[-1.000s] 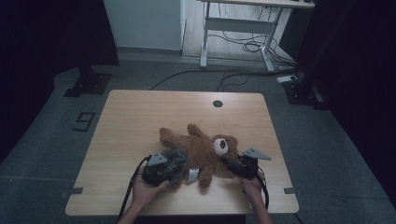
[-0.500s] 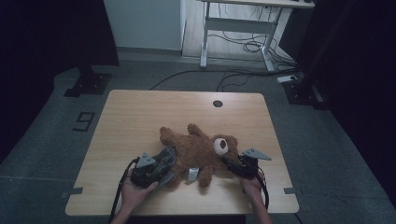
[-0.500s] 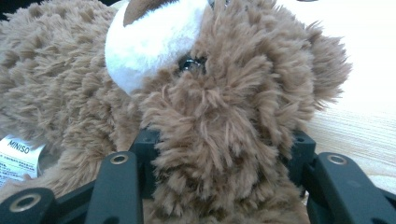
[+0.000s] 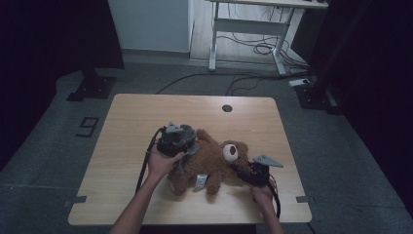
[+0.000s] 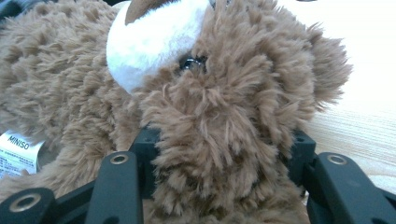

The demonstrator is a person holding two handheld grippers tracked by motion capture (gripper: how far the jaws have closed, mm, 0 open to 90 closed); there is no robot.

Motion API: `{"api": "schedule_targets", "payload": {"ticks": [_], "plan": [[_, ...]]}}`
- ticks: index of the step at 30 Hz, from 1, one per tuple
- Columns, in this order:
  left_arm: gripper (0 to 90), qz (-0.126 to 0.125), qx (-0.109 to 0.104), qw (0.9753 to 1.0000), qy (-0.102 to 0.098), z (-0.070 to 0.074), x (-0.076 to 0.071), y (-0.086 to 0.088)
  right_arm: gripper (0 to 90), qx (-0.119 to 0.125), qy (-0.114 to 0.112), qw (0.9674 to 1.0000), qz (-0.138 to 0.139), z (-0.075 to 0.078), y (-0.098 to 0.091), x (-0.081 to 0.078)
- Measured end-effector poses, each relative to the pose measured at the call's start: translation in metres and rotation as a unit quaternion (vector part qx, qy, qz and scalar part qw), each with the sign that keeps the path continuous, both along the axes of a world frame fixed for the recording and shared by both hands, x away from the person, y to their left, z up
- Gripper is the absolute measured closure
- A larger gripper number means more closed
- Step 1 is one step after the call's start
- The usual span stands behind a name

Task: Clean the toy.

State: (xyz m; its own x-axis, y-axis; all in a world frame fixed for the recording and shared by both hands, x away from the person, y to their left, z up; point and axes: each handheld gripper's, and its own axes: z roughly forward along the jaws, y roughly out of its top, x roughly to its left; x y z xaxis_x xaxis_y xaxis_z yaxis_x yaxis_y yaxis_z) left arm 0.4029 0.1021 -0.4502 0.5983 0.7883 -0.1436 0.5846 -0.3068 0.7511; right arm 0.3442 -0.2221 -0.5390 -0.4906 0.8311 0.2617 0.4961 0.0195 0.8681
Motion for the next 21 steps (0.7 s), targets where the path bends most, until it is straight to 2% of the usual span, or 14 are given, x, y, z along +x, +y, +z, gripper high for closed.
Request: {"api": "schedule_targets", "payload": {"ticks": [1, 2, 6, 8, 10, 13, 15, 17, 18, 21], "plan": [[74.3, 0.005, -0.001, 0.9999, 0.016, -0.004, 0.006, 0.003, 47.2, 0.0, -0.001, 1.0, 0.001, 0.0, 0.0, 0.0], [74.3, 0.009, -0.001, 0.9997, 0.022, -0.007, 0.008, 0.005, 47.2, 0.0, -0.001, 1.0, 0.0, 0.0, 0.001, 0.0], [74.4, 0.041, 0.015, 0.9984, 0.035, -0.02, 0.017, 0.02, 47.2, -0.001, -0.001, 1.0, 0.0, 0.001, 0.001, 0.0], [74.4, 0.049, 0.022, 0.9976, 0.045, -0.029, 0.019, 0.029, 47.2, -0.001, -0.001, 1.0, -0.001, 0.0, 0.002, 0.0], [74.5, 0.058, 0.017, 0.997, 0.049, -0.035, 0.02, 0.037, 47.2, -0.001, -0.001, 1.0, -0.001, 0.0, 0.002, 0.0], [74.5, 0.074, 0.045, 0.9948, 0.055, -0.042, 0.02, 0.048, 47.2, 0.0, -0.001, 1.0, -0.001, 0.0, 0.002, 0.0], [74.5, 0.08, 0.049, 0.9935, 0.064, -0.048, 0.02, 0.057, 47.2, -0.001, -0.001, 1.0, -0.001, 0.0, 0.002, 0.0], [74.4, 0.082, 0.032, 0.9941, 0.064, -0.047, 0.017, 0.063, 47.2, -0.001, -0.001, 1.0, -0.001, 0.0, 0.001, 0.0], [74.4, 0.082, 0.029, 0.9945, 0.058, -0.044, 0.014, 0.064, 47.2, -0.001, -0.001, 1.0, -0.001, 0.0, 0.001, 0.0], [74.3, 0.076, 0.017, 0.9967, 0.025, -0.026, 0.003, 0.064, 47.2, 0.0, -0.001, 1.0, -0.001, 0.0, 0.001, 0.0]]}}
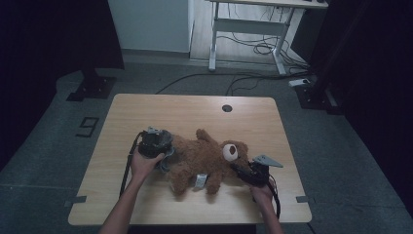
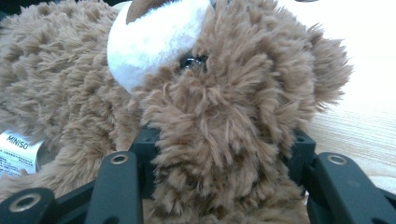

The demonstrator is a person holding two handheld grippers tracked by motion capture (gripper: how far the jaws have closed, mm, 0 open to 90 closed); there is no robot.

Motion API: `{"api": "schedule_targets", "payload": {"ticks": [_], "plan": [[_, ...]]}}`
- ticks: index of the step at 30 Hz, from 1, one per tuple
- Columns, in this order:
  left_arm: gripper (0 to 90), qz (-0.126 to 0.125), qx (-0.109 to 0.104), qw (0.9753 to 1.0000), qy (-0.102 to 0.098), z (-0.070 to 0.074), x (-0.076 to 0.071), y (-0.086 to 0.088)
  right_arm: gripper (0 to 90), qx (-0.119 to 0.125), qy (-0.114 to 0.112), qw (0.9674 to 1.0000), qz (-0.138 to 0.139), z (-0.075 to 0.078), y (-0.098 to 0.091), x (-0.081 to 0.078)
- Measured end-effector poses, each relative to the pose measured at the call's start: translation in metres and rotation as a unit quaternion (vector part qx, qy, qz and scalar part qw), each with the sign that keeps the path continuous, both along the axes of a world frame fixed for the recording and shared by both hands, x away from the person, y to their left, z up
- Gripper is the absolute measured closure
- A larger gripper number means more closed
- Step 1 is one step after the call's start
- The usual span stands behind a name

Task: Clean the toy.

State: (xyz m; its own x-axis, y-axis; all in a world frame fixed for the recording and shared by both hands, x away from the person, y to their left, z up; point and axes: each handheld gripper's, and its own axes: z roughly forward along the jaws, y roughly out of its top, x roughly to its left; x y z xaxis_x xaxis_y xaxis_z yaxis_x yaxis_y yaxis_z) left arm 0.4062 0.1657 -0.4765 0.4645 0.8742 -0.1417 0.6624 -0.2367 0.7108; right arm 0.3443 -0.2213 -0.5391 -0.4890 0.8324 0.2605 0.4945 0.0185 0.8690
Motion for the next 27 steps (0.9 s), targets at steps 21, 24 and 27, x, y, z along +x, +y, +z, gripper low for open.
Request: {"api": "schedule_targets", "payload": {"ticks": [21, 24, 27], "plan": [[74.4, -0.074, -0.016, 0.995, 0.065, -0.053, -0.029, -0.024, 47.2, 0.0, -0.001, 1.0, 0.0, 0.0, 0.001, 0.0], [74.3, -0.07, -0.025, 0.9954, 0.061, -0.055, -0.03, -0.021, 47.2, 0.0, 0.0, 1.0, -0.001, 0.0, 0.001, -0.001], [74.2, -0.073, -0.012, 0.9959, 0.053, -0.048, -0.029, -0.023, 47.3, 0.001, 0.0, 1.0, -0.004, 0.0, 0.002, -0.001]]}}
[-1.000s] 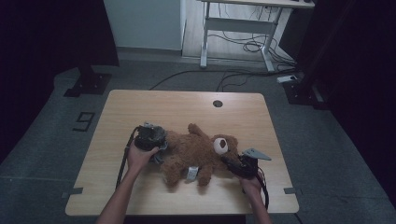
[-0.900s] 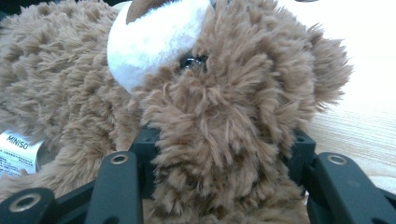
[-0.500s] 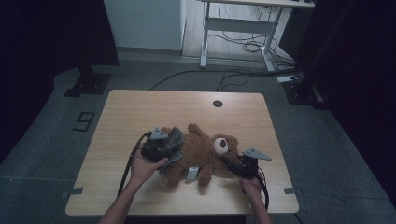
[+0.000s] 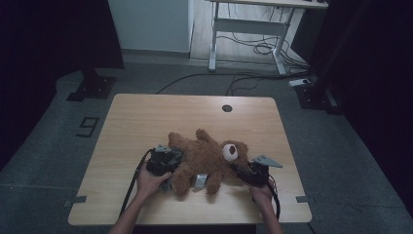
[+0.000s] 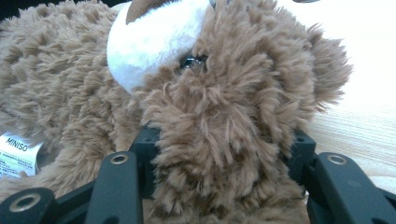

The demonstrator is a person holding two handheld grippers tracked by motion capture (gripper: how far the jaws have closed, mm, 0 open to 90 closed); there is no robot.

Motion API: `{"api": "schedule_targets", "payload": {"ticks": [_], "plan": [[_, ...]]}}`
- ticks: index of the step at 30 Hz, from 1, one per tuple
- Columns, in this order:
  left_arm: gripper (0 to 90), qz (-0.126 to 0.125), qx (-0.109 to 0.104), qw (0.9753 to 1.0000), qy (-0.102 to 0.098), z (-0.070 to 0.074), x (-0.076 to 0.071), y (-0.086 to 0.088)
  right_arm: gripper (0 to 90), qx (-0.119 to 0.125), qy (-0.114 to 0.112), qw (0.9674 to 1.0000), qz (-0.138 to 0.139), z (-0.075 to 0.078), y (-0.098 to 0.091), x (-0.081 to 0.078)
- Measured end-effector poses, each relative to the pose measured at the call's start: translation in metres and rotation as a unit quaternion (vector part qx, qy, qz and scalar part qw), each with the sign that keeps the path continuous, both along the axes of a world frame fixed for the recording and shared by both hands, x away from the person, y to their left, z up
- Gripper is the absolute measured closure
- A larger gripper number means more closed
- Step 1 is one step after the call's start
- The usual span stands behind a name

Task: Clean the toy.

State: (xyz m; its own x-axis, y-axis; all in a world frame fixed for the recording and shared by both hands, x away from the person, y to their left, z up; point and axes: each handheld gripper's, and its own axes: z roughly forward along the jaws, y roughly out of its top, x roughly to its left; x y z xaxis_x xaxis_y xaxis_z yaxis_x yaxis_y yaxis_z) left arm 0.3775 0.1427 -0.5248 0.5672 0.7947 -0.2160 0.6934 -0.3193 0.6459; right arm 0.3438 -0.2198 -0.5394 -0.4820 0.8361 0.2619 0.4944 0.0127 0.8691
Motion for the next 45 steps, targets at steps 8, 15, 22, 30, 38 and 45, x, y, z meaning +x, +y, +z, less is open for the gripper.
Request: {"api": "schedule_targets", "payload": {"ticks": [8, 15, 22, 30, 38, 45], "plan": [[74.1, 0.024, 0.017, 0.9994, -0.018, 0.027, 0.026, 0.0, 47.6, -0.003, -0.005, 1.0, 0.0, 0.001, 0.011, 0.013], [73.9, 0.029, -0.007, 0.9956, -0.089, 0.073, 0.018, -0.005, 47.2, -0.011, -0.011, 0.9997, -0.017, 0.001, 0.021, 0.022], [73.3, -0.01, -0.01, 0.9934, -0.114, 0.097, 0.037, -0.054, 46.8, -0.014, -0.022, 0.9992, -0.03, -0.001, 0.024, 0.03], [73.4, -0.035, -0.012, 0.9983, -0.046, 0.069, 0.051, -0.073, 38.2, -0.024, -0.016, 0.9994, -0.019, 0.002, 0.023, 0.028], [75.3, -0.041, -0.047, 0.9963, -0.059, 0.05, 0.02, -0.06, 14.9, 0.004, -0.004, 0.9997, 0.024, 0.013, 0.003, 0.013], [75.7, -0.05, -0.053, 0.9942, -0.08, 0.041, -0.007, -0.057, 2.3, 0.027, -0.005, 0.9988, 0.04, 0.024, -0.002, 0.016]]}}
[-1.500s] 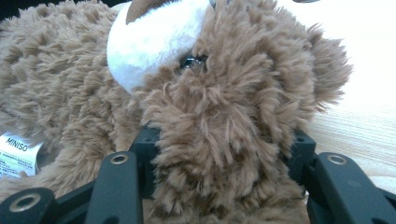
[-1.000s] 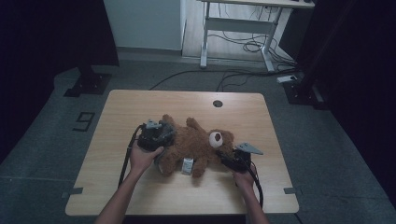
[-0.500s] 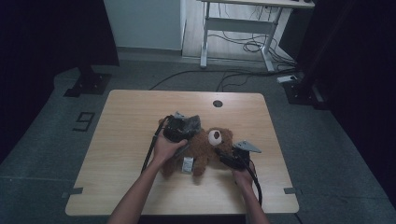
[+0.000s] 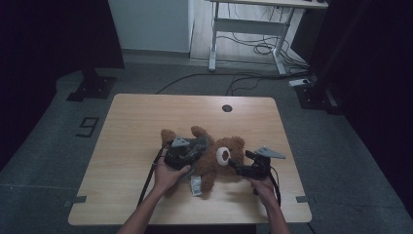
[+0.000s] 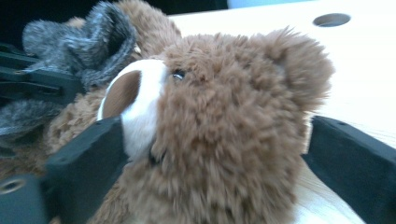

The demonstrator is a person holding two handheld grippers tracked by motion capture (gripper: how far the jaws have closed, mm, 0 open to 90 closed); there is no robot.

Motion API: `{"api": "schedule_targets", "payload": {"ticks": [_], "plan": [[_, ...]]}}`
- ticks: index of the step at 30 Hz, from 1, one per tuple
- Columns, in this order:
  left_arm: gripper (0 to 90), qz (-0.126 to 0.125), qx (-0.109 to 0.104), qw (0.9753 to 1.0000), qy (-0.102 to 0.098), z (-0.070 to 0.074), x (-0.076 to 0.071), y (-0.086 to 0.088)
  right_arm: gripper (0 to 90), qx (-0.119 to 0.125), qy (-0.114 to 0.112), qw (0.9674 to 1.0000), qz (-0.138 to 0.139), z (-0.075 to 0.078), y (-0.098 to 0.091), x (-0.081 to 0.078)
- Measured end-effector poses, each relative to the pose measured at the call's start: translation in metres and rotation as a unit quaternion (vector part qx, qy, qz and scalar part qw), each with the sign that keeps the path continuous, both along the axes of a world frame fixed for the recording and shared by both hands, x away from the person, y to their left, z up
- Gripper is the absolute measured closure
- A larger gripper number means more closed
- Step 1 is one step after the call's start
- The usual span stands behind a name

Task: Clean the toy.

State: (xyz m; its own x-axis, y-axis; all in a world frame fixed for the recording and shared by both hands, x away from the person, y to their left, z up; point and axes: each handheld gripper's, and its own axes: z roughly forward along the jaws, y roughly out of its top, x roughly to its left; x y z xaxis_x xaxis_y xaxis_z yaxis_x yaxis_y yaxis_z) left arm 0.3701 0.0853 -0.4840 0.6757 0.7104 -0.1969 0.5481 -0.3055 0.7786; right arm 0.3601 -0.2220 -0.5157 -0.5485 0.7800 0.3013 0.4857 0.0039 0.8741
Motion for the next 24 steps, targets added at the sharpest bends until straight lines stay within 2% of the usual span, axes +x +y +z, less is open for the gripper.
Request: {"api": "schedule_targets", "payload": {"ticks": [7, 10, 13, 15, 17, 21, 24], "plan": [[75.7, 0.002, 0.0, 0.9999, -0.01, -0.004, -0.01, 0.001, 0.0, 0.009, 0.019, 0.9994, 0.028, -0.004, 0.004, 0.007], [75.7, -0.001, -0.004, 1.0, -0.008, -0.005, -0.012, 0.002, 0.0, 0.007, 0.017, 0.9993, 0.031, -0.003, 0.002, 0.007], [75.6, -0.005, -0.008, 0.9999, -0.007, -0.006, -0.016, 0.004, 0.0, 0.017, 0.008, 0.9994, 0.028, 0.003, -0.002, 0.003], [75.6, -0.008, -0.008, 0.9999, -0.008, -0.007, -0.02, 0.004, 0.0, 0.019, 0.013, 0.999, 0.038, 0.006, 0.0, 0.001], [75.6, -0.008, -0.005, 0.9999, -0.011, -0.008, -0.023, 0.004, 0.0, 0.008, 0.021, 0.9986, 0.048, 0.003, 0.008, 0.001], [75.5, -0.008, -0.012, 0.9998, -0.012, -0.009, -0.025, 0.006, 0.0, 0.005, 0.025, 0.9983, 0.053, -0.004, 0.014, 0.002], [75.5, -0.008, -0.011, 0.9998, -0.014, -0.009, -0.026, 0.004, 0.1, -0.022, 0.035, 0.9976, 0.056, -0.009, 0.018, 0.002]]}}
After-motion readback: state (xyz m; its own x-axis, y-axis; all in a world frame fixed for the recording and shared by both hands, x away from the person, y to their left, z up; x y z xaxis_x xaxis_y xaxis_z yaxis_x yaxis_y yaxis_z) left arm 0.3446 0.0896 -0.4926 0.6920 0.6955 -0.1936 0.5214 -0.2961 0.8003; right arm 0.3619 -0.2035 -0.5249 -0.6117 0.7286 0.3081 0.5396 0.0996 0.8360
